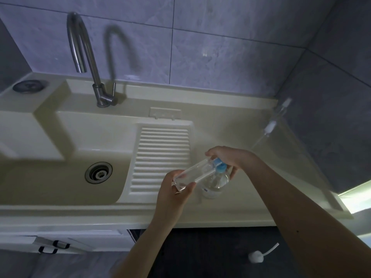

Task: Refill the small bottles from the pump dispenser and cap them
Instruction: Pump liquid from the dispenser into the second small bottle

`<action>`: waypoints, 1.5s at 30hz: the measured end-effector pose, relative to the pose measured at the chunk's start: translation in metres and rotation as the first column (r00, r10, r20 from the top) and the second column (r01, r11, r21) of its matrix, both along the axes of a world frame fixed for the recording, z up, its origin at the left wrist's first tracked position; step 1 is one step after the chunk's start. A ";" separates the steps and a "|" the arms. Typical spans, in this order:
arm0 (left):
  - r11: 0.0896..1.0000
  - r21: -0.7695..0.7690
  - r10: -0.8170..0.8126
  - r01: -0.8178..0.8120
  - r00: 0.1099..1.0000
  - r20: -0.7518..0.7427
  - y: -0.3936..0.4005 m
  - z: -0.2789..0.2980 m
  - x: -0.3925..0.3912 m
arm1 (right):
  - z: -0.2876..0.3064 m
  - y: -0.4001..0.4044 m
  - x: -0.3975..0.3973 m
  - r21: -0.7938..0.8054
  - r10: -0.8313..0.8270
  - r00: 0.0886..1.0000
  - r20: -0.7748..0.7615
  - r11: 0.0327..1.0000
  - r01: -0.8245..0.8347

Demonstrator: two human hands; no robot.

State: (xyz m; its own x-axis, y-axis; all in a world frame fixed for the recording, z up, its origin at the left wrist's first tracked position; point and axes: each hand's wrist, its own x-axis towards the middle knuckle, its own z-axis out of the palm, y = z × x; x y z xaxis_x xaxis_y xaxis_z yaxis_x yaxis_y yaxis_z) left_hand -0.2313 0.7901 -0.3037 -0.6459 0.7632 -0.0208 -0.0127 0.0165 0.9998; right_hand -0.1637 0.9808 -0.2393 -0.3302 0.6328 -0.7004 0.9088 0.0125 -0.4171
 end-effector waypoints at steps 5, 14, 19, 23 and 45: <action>0.999 -0.035 0.032 -0.033 0.999 -0.013 0.002 -0.007 -0.001 | -0.008 -0.001 0.000 0.154 -0.011 0.999 -0.042 0.988 0.017; 0.998 -0.050 0.023 -0.024 0.999 -0.029 0.001 -0.004 -0.001 | 0.002 0.000 -0.001 -0.050 -0.018 1.000 -0.002 0.999 0.018; 0.999 -0.016 0.052 -0.052 0.999 0.003 0.003 -0.003 -0.002 | 0.005 0.005 0.002 -0.143 -0.043 0.999 -0.009 0.989 0.041; 0.999 -0.018 0.037 -0.037 0.999 -0.015 0.002 -0.004 -0.003 | 0.002 0.002 -0.001 -0.050 -0.037 0.999 0.009 0.998 0.038; 0.999 -0.032 0.023 -0.023 1.000 -0.020 0.004 -0.002 -0.007 | 0.005 0.003 0.001 -0.099 -0.013 1.000 0.001 0.995 0.013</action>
State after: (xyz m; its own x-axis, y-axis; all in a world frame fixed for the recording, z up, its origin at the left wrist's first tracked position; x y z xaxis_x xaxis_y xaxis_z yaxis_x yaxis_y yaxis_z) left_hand -0.2382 0.7938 -0.3058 -0.6638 0.7472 -0.0325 0.0061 0.0489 0.9988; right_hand -0.1632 0.9837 -0.2346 -0.3223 0.5646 -0.7598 0.9086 -0.0407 -0.4156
